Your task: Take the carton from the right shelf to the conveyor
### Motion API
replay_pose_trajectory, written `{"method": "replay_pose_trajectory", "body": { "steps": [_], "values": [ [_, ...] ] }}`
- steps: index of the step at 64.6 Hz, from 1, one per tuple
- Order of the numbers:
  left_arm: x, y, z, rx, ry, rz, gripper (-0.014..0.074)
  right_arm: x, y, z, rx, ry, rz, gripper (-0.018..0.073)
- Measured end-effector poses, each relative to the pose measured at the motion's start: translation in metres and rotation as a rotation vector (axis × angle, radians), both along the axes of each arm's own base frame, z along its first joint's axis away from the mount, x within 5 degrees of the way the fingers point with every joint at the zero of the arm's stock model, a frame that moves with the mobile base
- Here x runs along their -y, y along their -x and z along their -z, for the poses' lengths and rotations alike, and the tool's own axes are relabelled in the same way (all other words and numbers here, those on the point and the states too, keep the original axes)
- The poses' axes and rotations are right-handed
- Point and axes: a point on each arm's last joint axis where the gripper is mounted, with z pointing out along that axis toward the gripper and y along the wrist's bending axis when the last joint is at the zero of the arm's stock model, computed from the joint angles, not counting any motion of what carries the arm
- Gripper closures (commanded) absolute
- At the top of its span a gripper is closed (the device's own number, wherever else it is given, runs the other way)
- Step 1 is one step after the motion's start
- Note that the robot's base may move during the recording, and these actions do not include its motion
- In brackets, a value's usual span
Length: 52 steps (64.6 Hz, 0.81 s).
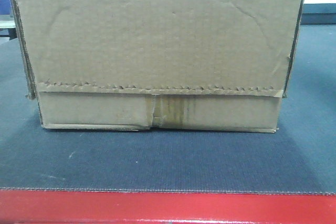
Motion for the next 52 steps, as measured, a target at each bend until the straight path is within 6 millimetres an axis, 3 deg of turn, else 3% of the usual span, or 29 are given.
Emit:
{"method": "replay_pose_trajectory", "body": {
  "steps": [8, 20, 34, 42, 52],
  "values": [
    [-0.01, 0.018, 0.024, -0.013, -0.006, -0.017, 0.058, 0.006, 0.012, 0.027, -0.016, 0.004, 0.012, 0.0637],
    [-0.013, 0.057, 0.077, -0.004, -0.009, 0.02, 0.058, 0.01, 0.043, 0.076, 0.007, 0.003, 0.006, 0.0637],
    [-0.01, 0.109, 0.123, 0.175, 0.002, 0.108, 0.058, 0.015, 0.089, 0.128, 0.102, 0.002, -0.009, 0.0637],
    [-0.009, 0.133, 0.139, 0.28, 0.005, 0.14, 0.058, 0.018, 0.113, 0.152, 0.172, 0.006, -0.018, 0.0637],
    [-0.01, 0.155, 0.15, 0.35, 0.005, 0.149, 0.058, 0.022, 0.146, 0.168, 0.319, -0.006, -0.027, 0.0637]
  ]
}}
